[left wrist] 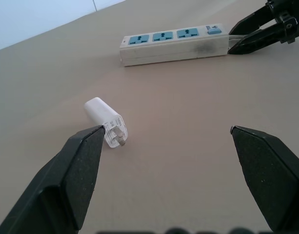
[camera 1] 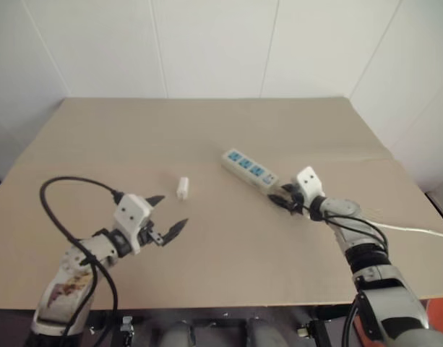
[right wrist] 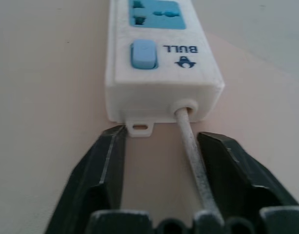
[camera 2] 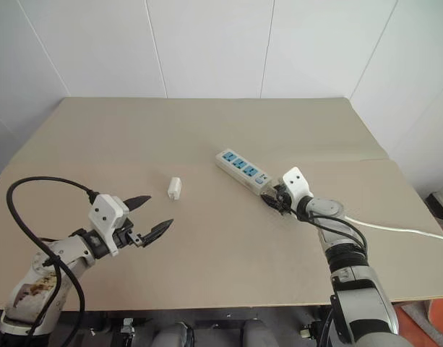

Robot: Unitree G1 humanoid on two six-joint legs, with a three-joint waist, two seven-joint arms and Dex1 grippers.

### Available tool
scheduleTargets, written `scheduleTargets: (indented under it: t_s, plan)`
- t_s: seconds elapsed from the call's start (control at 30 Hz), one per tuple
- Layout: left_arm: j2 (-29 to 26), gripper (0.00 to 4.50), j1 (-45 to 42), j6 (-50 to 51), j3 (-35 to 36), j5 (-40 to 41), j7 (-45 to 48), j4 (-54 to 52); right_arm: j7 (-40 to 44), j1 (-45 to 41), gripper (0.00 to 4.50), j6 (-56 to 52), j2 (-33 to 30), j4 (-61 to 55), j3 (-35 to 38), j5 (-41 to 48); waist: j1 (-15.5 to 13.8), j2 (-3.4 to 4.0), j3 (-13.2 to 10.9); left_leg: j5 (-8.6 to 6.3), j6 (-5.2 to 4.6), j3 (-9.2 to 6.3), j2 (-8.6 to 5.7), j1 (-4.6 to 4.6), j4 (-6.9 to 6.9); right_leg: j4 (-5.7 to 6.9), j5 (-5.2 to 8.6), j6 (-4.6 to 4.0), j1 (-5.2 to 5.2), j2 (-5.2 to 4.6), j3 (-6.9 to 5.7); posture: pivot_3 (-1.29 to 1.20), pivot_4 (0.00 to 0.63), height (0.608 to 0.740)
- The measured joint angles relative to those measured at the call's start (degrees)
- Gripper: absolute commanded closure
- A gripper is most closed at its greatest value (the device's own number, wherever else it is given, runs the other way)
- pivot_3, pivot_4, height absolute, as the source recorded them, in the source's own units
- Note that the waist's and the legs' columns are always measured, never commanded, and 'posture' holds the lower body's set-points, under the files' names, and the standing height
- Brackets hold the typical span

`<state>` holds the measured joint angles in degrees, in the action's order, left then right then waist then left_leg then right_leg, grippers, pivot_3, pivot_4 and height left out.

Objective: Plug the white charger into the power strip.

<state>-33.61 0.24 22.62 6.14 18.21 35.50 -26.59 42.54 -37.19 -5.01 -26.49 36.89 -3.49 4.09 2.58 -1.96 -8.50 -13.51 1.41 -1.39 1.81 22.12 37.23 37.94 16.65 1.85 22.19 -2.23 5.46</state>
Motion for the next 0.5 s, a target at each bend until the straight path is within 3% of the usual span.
scheduleTargets:
  t_s: [0.17,0.33,0.5]
  plan:
    - [0.0,0.0,0.3,0.1,0.0,0.0,-0.2,-0.4,3.4,4.2,4.39,-1.3,-0.5,-5.9,0.9,1.8,-0.1,0.0,0.0,0.0,0.0,-0.04,0.02,0.04,-0.01,0.0,0.0,0.0,0.02,0.0,-0.04,0.0,0.15,0.74]
    - [0.0,0.0,0.3,0.1,-0.1,-0.1,-0.2,-0.5,3.8,9.1,4.45,-4.3,-0.7,-14.2,1.1,2.1,0.0,0.0,0.0,0.0,0.0,-0.04,0.03,0.01,-0.01,0.01,0.0,0.0,0.02,0.01,-0.03,0.0,0.15,0.74]
    - [-0.1,0.0,0.5,0.1,-0.3,-0.1,-0.1,-0.7,6.7,18.7,4.45,-11.6,-2.9,-30.2,0.7,5.9,-0.1,0.01,0.0,0.0,0.0,-0.12,0.03,0.16,-0.02,-0.03,0.0,0.0,0.1,0.01,-0.05,0.0,0.15,0.74]
